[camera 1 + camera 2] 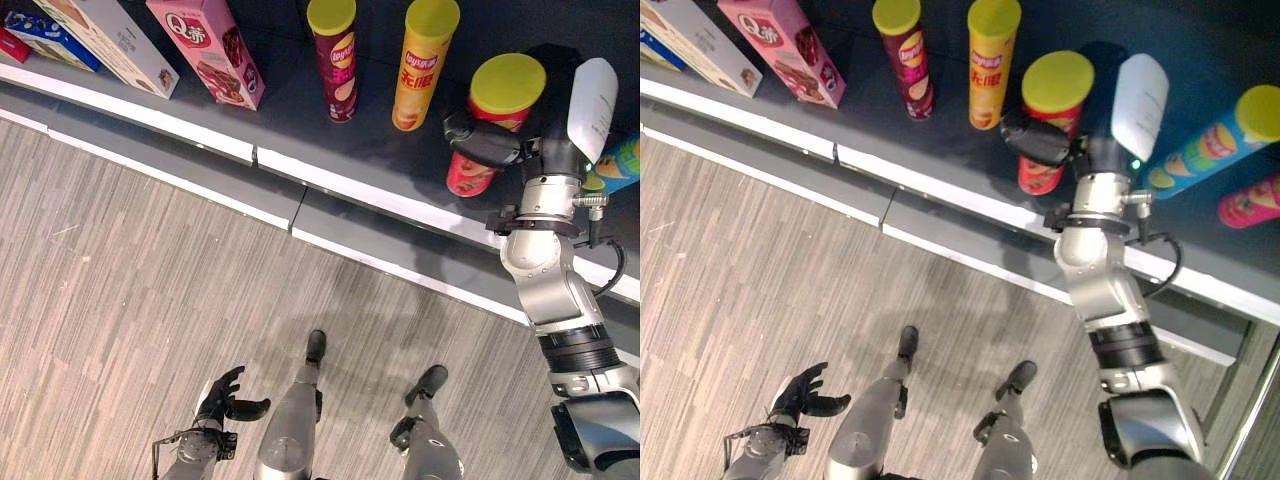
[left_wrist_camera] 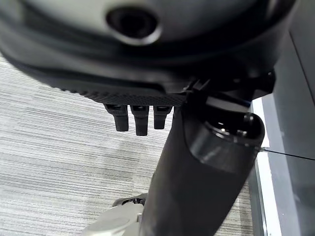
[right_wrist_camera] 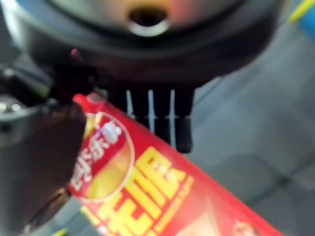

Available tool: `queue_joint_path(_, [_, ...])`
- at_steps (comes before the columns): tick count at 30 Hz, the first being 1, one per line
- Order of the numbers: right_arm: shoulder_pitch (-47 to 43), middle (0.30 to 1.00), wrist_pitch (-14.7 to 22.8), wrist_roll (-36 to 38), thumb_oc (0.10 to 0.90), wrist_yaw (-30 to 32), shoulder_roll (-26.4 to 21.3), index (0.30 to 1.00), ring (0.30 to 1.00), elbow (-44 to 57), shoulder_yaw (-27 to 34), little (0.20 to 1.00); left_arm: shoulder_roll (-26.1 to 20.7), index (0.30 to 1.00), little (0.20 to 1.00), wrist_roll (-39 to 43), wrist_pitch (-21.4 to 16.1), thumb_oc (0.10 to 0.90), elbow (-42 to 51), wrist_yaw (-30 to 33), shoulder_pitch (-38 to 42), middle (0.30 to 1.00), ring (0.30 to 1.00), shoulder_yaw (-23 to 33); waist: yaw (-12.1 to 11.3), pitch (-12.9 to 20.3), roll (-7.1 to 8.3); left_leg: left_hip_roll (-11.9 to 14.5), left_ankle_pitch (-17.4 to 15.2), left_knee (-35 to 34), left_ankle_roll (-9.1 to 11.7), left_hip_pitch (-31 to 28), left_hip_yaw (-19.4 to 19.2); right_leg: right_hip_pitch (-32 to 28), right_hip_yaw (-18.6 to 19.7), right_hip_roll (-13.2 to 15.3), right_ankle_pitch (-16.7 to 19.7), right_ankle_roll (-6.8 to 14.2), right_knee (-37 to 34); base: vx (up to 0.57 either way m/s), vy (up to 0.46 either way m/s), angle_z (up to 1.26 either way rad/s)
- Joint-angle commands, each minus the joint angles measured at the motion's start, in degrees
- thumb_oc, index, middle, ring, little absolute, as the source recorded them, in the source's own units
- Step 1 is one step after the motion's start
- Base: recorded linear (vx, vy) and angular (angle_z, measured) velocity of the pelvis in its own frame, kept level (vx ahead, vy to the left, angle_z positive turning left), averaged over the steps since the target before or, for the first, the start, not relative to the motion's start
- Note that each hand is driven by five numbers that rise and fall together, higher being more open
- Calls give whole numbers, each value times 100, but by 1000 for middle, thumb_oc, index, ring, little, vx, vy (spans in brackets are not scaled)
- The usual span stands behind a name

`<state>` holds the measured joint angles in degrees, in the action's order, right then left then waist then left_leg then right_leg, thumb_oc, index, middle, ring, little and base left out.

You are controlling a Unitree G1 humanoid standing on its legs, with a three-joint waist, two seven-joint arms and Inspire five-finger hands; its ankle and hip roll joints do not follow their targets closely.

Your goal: Put the goods on the table back onto the shelves and tidy them up.

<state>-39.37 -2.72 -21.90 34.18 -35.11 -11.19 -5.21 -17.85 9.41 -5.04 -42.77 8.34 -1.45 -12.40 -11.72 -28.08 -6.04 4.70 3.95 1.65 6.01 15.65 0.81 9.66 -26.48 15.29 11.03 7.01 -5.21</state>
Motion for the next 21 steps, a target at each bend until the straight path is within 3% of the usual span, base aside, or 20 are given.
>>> queue_joint_path(1, [-898, 300, 239, -210, 400, 955, -335, 300, 300, 292, 299, 300, -555, 900, 900, -52, -236, 800, 73, 262, -281, 900, 900, -315, -82, 288, -82, 113, 52, -103, 92, 388, 159, 249, 234, 693, -542, 554, 937, -6, -12, 6])
queue_joint_path(14, [-1335, 300, 267, 130, 400, 1617, -819, 300, 300, -188, 673, 300, -700, 900, 900, -120, -334, 800, 337, 227, -204, 900, 900, -518, -170, 176, -226, -40, 91, -53, 113, 830, 272, 537, 193, 697, -521, 587, 883, -2, -4, 5])
queue_joint_path(21, [-1270, 300, 307, 319, 400, 1741, -807, 300, 300, -295, 782, 300, -710, 900, 900, -163, -339, 800, 376, 255, -149, 900, 900, -586, -172, 143, -269, -89, 87, -39, 114, 919, 311, 577, 173, 711, -516, 600, 854, 2, 2, 1])
